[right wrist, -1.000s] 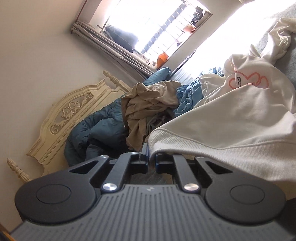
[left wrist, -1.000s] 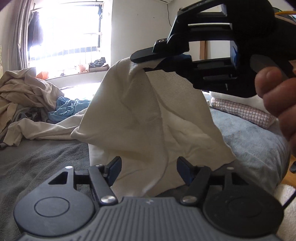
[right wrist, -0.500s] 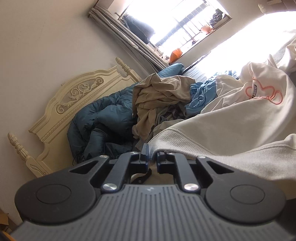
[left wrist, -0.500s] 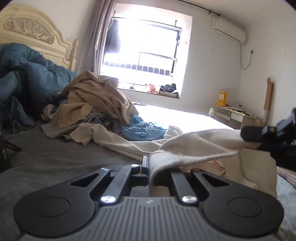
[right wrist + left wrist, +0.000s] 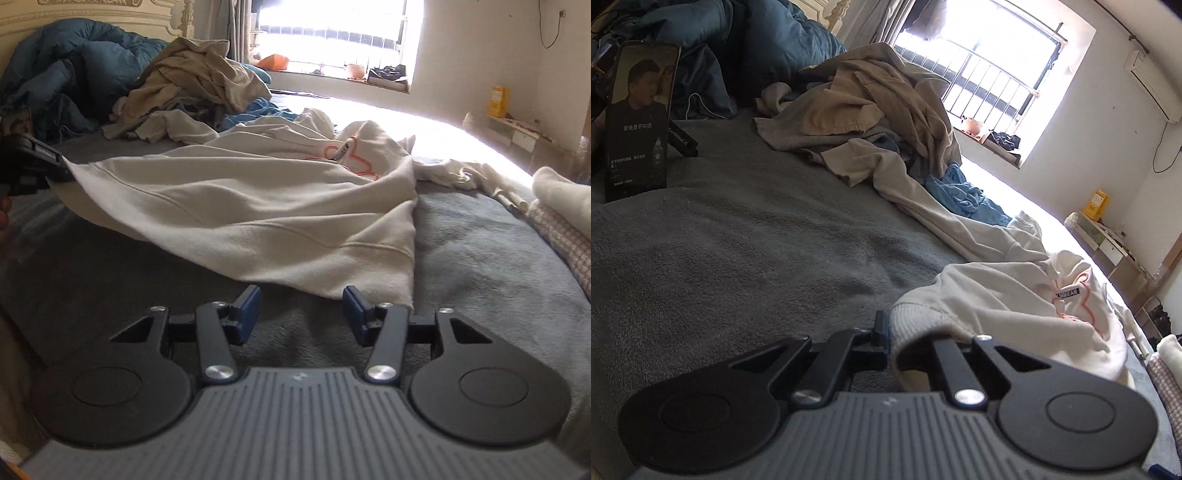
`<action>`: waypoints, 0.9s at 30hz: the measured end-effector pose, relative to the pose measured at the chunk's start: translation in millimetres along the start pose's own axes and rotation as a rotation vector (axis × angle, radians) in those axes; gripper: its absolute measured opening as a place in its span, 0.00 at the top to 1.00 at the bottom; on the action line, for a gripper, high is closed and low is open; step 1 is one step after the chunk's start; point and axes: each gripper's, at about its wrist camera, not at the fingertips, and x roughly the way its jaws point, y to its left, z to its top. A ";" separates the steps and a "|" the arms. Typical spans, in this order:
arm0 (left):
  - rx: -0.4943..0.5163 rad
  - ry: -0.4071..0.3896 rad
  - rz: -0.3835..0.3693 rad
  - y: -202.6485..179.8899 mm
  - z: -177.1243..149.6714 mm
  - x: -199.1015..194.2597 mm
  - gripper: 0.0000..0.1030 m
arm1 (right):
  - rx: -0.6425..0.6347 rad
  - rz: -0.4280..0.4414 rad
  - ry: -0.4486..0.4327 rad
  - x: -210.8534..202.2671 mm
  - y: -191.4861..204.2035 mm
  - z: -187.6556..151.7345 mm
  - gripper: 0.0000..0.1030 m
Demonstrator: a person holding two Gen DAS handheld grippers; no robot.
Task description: Fold clothes
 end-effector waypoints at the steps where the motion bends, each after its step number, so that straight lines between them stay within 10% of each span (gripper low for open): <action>1: 0.000 -0.001 0.001 -0.5 1.4 0.0 0.95 | -0.005 -0.030 -0.007 0.5 -3.5 -5.9 0.53; 6: -0.018 0.009 0.026 1.3 5.8 9.2 0.94 | -0.027 -0.181 -0.035 18.6 -20.1 -18.0 0.53; 16: -0.053 0.036 0.057 8.5 7.0 23.8 0.94 | 0.216 -0.148 -0.139 41.1 -66.1 -16.3 0.60; 27: -0.091 0.057 0.073 15.7 9.3 37.9 0.94 | 0.190 -0.187 -0.117 61.1 -60.0 -22.6 0.71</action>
